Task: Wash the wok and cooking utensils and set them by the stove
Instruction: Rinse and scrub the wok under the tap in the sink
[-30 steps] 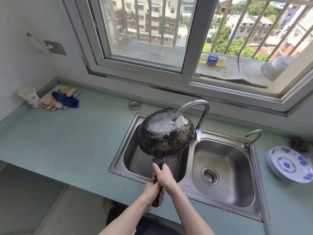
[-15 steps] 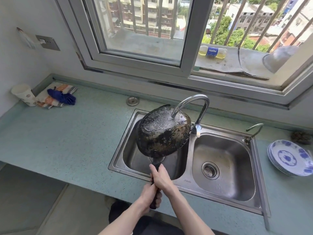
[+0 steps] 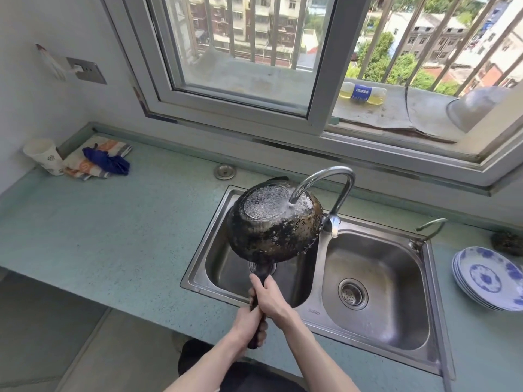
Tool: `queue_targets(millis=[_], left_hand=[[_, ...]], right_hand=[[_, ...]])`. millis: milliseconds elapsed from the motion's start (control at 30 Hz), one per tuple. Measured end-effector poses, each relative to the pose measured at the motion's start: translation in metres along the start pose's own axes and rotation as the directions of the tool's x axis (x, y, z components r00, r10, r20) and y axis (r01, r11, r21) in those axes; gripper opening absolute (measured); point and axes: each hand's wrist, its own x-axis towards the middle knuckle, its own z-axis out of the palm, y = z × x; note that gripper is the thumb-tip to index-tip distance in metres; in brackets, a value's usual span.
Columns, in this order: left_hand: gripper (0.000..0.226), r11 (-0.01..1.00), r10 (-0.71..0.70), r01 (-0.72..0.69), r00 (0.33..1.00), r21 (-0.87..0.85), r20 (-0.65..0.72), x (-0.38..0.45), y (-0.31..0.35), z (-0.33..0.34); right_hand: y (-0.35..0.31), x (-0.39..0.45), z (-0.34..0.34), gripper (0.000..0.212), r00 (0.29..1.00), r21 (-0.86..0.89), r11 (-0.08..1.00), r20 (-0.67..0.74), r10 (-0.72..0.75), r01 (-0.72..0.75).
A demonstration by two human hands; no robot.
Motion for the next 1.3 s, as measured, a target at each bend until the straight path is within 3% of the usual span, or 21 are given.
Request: queue_targets(millis=[700,1300], left_hand=[[0.044,1.000,0.028,-0.028,0.999,0.005,-0.037,0.007,0.019,-0.019],[0.038,1.000,0.005,-0.005,1.000,0.003,-0.004,0.000,-0.009,-0.009]], right_hand=[[-0.018,0.022,0.014,0.031,0.999,-0.020,0.999,0.035,-0.030,0.030],[0.011,0.008,0.011,0.036,1.000,-0.058,0.998,0.008,-0.028,0.029]])
